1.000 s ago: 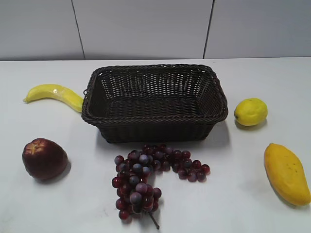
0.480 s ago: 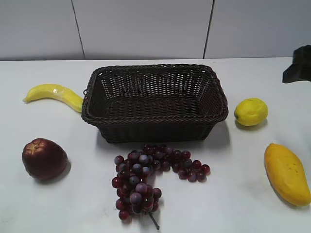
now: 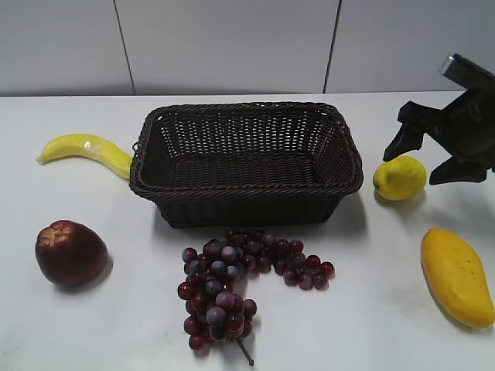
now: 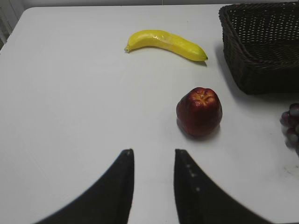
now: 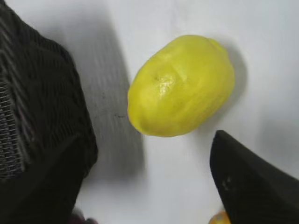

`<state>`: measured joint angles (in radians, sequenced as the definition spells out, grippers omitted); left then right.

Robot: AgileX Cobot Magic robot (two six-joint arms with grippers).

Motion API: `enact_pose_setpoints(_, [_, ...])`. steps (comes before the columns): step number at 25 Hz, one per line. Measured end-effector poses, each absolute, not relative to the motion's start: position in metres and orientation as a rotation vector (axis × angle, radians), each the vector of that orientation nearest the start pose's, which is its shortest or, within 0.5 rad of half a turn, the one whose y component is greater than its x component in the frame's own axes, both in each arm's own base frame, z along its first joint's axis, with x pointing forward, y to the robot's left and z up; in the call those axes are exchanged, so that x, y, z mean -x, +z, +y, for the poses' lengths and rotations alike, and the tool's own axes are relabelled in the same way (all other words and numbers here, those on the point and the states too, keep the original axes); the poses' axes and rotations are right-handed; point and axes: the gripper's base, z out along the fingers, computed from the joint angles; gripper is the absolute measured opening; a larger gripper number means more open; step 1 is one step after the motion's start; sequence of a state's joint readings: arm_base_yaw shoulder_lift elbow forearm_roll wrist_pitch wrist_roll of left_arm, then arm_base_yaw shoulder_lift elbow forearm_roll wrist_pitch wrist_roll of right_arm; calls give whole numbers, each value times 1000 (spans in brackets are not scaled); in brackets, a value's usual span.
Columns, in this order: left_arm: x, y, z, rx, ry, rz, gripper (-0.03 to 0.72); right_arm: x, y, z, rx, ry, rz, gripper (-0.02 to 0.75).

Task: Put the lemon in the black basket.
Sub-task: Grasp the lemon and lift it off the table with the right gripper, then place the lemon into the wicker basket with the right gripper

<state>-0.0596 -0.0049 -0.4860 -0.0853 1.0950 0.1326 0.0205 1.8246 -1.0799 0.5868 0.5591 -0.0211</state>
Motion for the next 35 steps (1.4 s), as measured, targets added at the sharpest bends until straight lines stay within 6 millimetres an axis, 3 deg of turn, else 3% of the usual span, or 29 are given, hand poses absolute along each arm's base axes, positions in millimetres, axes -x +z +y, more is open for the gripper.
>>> enact_pose_setpoints(4, [6, 271, -7, -205, -59, 2075, 234, -365, 151, 32, -694, 542, 2661, 674])
enact_pose_setpoints(11, [6, 271, -7, -205, -59, 2075, 234, -373, 124, 30, -783, 519, 2659, 664])
enact_pose_setpoints(15, [6, 271, -7, -205, -59, 2075, 234, -378, 126, 29, -753, 511, 2642, 610])
enact_pose_setpoints(19, [6, 271, -7, -205, -59, 2075, 234, -388, 137, 30, -656, 503, 2632, 607])
enact_pose_setpoints(26, [6, 271, -7, -205, -59, 2075, 234, -403, 174, 37, -419, 548, 2751, 605])
enact_pose_setpoints(32, [6, 271, -7, -205, -59, 2075, 234, -422, 247, 51, -133, 681, 2761, 601])
enact_pose_setpoints(35, [6, 271, -7, -205, -59, 2075, 234, -428, 289, 68, 4, 805, 2667, 601])
